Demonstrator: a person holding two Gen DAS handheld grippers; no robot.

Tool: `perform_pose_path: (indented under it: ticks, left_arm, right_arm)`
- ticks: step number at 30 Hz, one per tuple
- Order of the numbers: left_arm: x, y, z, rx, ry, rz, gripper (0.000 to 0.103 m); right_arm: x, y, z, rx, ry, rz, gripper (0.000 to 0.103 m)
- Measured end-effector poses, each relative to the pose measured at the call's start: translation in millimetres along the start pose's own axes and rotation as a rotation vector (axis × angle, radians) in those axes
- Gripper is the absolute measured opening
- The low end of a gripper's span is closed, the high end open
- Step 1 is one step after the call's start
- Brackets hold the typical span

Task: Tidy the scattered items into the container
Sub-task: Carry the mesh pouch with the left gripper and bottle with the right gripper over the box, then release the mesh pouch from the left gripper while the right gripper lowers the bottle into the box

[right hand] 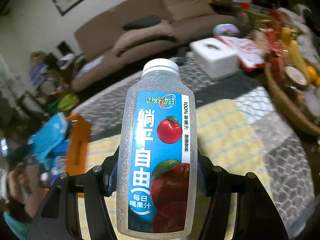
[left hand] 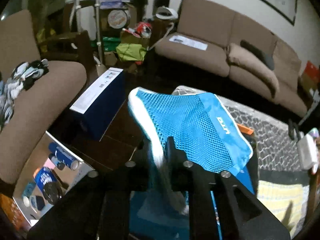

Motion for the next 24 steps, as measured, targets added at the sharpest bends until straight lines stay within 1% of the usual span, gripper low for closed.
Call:
perform_pose_path:
  ticks: [1, 2, 3, 4, 5, 6, 7, 8, 9, 12, 13, 14, 15, 16, 17, 18, 19, 20, 22, 23, 24]
  left_arm:
    - [8.4, 1.3, -2.1, 0.007, 0.025, -0.014, 0.022]
    - [10.3, -0.9, -5.9, 0.001, 0.026, -0.037, 0.024]
    - [18.2, -2.3, -17.3, -0.02, 0.008, -0.085, 0.03]
    - [25.5, -4.8, -31.9, -0.05, -0.02, -0.127, 0.038]
    - [30.4, -8.0, -45.2, -0.07, -0.03, -0.149, 0.045]
    - [33.9, -10.9, -56.2, -0.085, -0.031, -0.159, 0.058]
    - [34.1, -17.0, -73.4, -0.116, -0.041, -0.157, 0.069]
    - [32.4, -18.0, -81.6, -0.135, -0.053, -0.144, 0.074]
    - [27.1, -22.4, -93.3, -0.154, -0.069, -0.102, 0.076]
    - [20.1, -31.6, -112.9, -0.17, -0.009, -0.017, 0.076]
    - [18.1, -34.3, -116.5, -0.17, 0.002, -0.005, 0.076]
    - [13.9, -37.9, -118.3, -0.154, -0.004, 0.006, 0.077]
    - [6.5, -45.1, -115.2, -0.103, -0.073, 0.018, 0.082]
    - [0.5, -47.2, -111.6, -0.071, -0.128, 0.026, 0.083]
    - [-5.3, -51.8, -108.8, -0.033, -0.199, 0.026, 0.083]
    - [-5.4, -55.2, -107.8, -0.016, -0.219, 0.011, 0.082]
    - [-4.3, -56.7, -107.8, -0.007, -0.206, -0.001, 0.082]
    - [-3.9, -56.3, -108.4, -0.003, -0.198, -0.004, 0.083]
    - [-2.1, -54.6, -108.7, -0.003, -0.192, 0.0, 0.083]
    - [0.0, -54.6, -108.7, -0.003, -0.175, 0.006, 0.083]
    - [4.2, -54.2, -109.2, -0.004, -0.157, 0.013, 0.083]
  right_arm:
    - [7.3, -0.4, 0.7, 0.004, 0.028, -0.012, 0.062]
    - [16.8, -1.2, 2.0, 0.01, 0.052, -0.032, 0.062]
    - [25.4, -2.6, 3.2, 0.013, 0.065, -0.055, 0.062]
    - [37.1, -4.7, 5.1, 0.016, 0.073, -0.089, 0.062]
    - [47.1, -7.8, 6.9, 0.02, 0.075, -0.117, 0.062]
    - [57.6, -10.9, 9.0, 0.026, 0.077, -0.147, 0.062]
    - [70.3, -15.4, 11.4, 0.033, 0.085, -0.179, 0.062]
    - [82.0, -19.5, 13.0, 0.038, 0.096, -0.205, 0.062]
    - [94.8, -24.3, 14.2, 0.044, 0.112, -0.231, 0.062]
    - [136.2, -39.1, 14.9, 0.058, 0.185, -0.291, 0.062]
    - [154.3, -46.6, 14.3, 0.071, 0.232, -0.312, 0.062]
    - [173.3, -53.3, 13.4, 0.088, 0.301, -0.324, 0.062]
    - [189.7, -58.6, 11.1, 0.101, 0.373, -0.326, 0.062]
    - [211.2, -65.1, 8.8, 0.117, 0.464, -0.325, 0.062]
    - [228.8, -70.4, 8.0, 0.13, 0.528, -0.332, 0.062]
    - [241.5, -74.1, 8.1, 0.137, 0.564, -0.342, 0.062]
    - [259.0, -79.2, 9.3, 0.142, 0.597, -0.365, 0.062]
    - [272.6, -83.4, 12.0, 0.143, 0.607, -0.387, 0.062]
    - [296.5, -92.0, 23.0, 0.136, 0.599, -0.44, 0.062]
    - [302.7, -95.8, 30.1, 0.135, 0.594, -0.45, 0.063]
    - [306.7, -101.4, 42.7, 0.149, 0.601, -0.435, 0.063]
Point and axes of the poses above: each gripper's, at about its wrist camera, not at the fingertips, and z roughly the way its jaws point, x to its left, y to its top, the point moved 7 cm from there along z, roughly the way its jaws point, and after that the axes turned 6 degrees about -y, right-handed, at the moved point
